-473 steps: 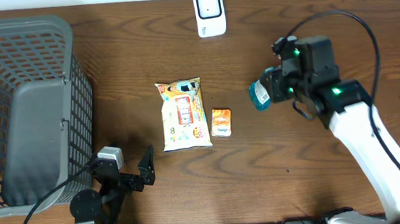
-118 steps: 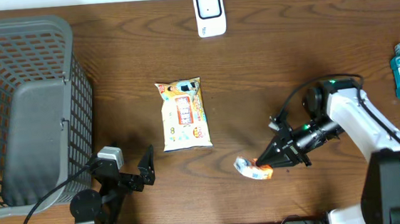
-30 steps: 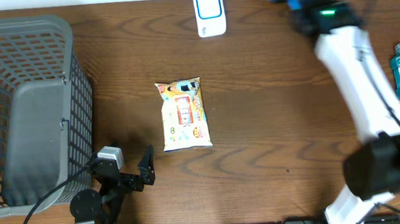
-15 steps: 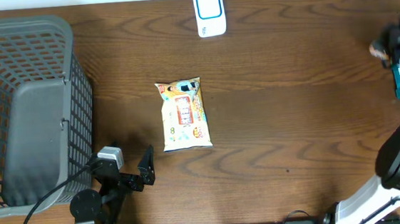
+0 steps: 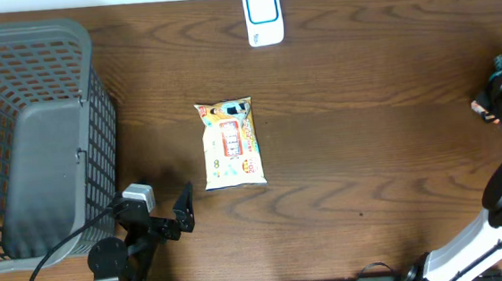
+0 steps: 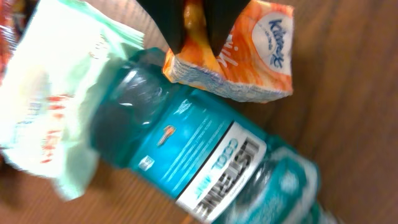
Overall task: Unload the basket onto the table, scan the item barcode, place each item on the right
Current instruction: 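Carry the orange packet to the far right edge and release, then reach the right gripper to the yellow snack bag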
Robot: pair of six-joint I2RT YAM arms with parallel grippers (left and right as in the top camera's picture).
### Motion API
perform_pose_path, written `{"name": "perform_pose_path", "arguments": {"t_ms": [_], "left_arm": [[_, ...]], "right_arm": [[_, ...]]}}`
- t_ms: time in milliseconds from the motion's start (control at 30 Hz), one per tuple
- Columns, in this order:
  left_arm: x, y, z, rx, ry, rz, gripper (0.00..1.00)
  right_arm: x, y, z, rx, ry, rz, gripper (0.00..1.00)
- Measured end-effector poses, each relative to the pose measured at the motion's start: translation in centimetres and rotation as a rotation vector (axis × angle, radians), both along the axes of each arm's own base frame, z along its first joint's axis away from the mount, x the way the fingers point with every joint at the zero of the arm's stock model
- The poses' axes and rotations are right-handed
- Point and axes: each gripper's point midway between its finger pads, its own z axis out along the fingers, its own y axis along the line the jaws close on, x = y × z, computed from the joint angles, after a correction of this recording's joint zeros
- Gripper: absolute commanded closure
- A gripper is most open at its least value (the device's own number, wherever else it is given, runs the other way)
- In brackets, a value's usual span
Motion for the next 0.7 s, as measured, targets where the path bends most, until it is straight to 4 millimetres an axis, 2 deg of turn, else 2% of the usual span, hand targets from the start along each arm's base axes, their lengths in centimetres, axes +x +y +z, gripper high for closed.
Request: {"name": "perform_pose_path", "arguments": {"t_ms": [33, 167, 267, 300, 367, 433, 467, 500, 567, 700], "left_arm": [[0.0, 0.0, 0.0, 0.0, 0.0, 0.0, 0.02], [0.0, 0.0, 0.0, 0.0, 0.0, 0.0, 0.02], [0.0, 0.0, 0.0, 0.0, 0.0, 0.0, 0.02], [0.0, 0.0, 0.0, 0.0, 0.0, 0.0, 0.02], [0.0, 0.0, 0.0, 0.0, 0.0, 0.0, 0.02], [0.0, 0.0, 0.0, 0.0, 0.0, 0.0, 0.02], [0.0, 0.0, 0.0, 0.0, 0.0, 0.0, 0.02], [0.0, 0.0, 0.0, 0.0, 0.0, 0.0, 0.02], [0.0, 0.0, 0.0, 0.0, 0.0, 0.0, 0.02], [0.0, 0.0, 0.0, 0.0, 0.0, 0.0, 0.02]], "right_arm": [[0.1, -0.1, 0.9, -0.009, -0.02, -0.002, 0.01], [0.7, 0.6, 6.5, -0.033, -0.147, 0.032, 0.01], [1.8, 3.0, 12.0, 0.007, -0.311, 0.13, 0.01], [2.5, 5.2, 15.6, 0.039, -0.424, 0.217, 0.01], [3.6, 8.3, 19.7, 0.089, -0.567, 0.34, 0.01], [4.4, 12.5, 22.6, 0.178, -0.674, 0.47, 0.01], [4.6, 14.3, 23.4, 0.223, -0.703, 0.522, 0.01], [4.9, 17.2, 24.2, 0.298, -0.736, 0.597, 0.01], [5.2, 22.4, 24.6, 0.445, -0.749, 0.723, 0.01], [4.3, 32.3, 22.6, 0.675, -0.642, 0.936, 0.01]]}}
